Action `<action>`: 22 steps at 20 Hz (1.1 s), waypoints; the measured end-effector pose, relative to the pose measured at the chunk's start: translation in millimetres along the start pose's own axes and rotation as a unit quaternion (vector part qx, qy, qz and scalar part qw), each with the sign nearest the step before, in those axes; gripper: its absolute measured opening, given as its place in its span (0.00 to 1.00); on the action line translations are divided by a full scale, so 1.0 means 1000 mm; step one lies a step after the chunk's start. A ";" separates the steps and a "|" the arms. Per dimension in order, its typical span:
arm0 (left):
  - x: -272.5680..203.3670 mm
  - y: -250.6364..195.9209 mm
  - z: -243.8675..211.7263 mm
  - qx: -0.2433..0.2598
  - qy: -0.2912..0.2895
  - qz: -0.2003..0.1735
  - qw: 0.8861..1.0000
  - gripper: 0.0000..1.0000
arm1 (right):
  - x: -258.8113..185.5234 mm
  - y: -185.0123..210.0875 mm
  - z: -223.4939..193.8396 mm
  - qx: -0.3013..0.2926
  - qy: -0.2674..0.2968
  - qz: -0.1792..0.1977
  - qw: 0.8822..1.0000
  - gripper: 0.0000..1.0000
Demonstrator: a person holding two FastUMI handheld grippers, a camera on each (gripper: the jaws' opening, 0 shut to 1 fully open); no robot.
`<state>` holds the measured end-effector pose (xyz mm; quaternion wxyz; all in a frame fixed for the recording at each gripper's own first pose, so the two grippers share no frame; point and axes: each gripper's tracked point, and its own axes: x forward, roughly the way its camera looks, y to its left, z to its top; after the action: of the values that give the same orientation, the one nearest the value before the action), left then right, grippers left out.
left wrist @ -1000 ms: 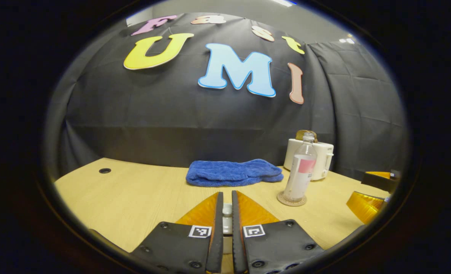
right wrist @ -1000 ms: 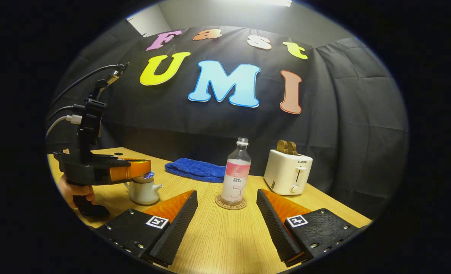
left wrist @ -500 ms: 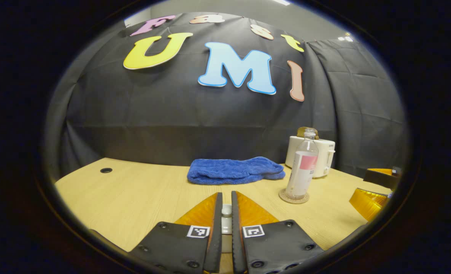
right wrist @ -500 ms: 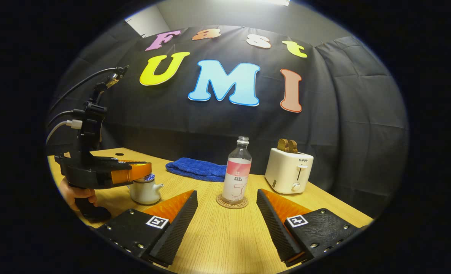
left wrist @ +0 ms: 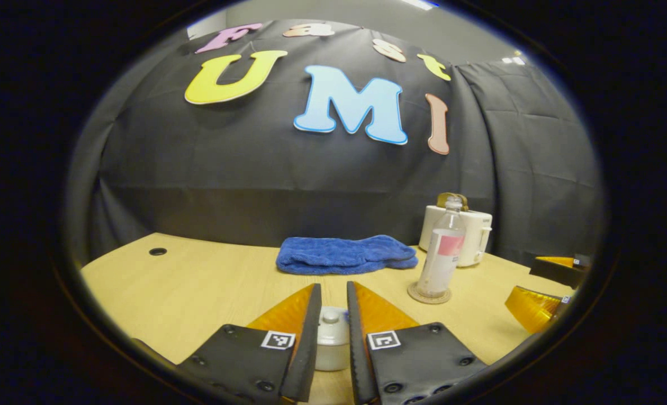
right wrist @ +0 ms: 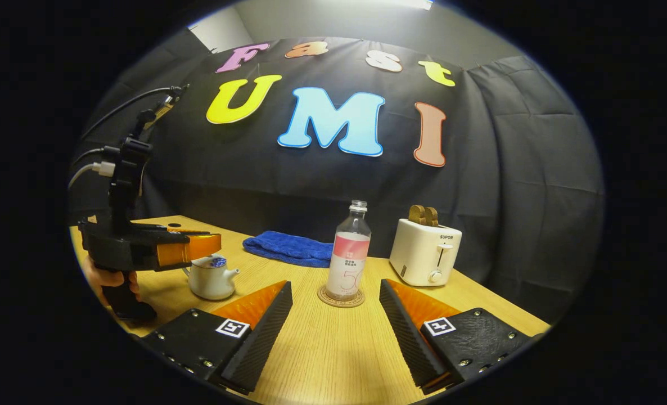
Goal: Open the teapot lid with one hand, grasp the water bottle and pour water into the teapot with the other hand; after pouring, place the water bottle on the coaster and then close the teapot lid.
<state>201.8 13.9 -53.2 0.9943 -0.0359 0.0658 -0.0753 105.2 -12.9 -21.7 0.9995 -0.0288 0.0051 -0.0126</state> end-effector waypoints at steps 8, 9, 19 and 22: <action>-0.042 -0.012 0.028 0.017 -0.032 0.001 0.999 0.44 | -0.029 -0.020 0.028 0.011 -0.011 -0.014 1.000 0.97; -0.049 -0.013 0.029 0.018 -0.032 0.002 0.999 0.46 | -0.036 -0.022 0.029 0.015 -0.011 -0.014 1.000 0.97; -0.117 -0.048 0.016 0.029 -0.030 -0.010 0.999 0.65 | -0.089 -0.031 0.030 0.016 -0.008 -0.018 1.000 0.97; -0.132 -0.060 0.011 0.025 -0.032 -0.017 0.999 0.68 | -0.098 -0.031 0.027 0.020 -0.004 -0.017 1.000 0.97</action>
<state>65.1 -24.3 -20.5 0.9951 -0.0141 0.0313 -0.0924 6.3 -39.5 7.8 0.9995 -0.0091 0.0006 -0.0295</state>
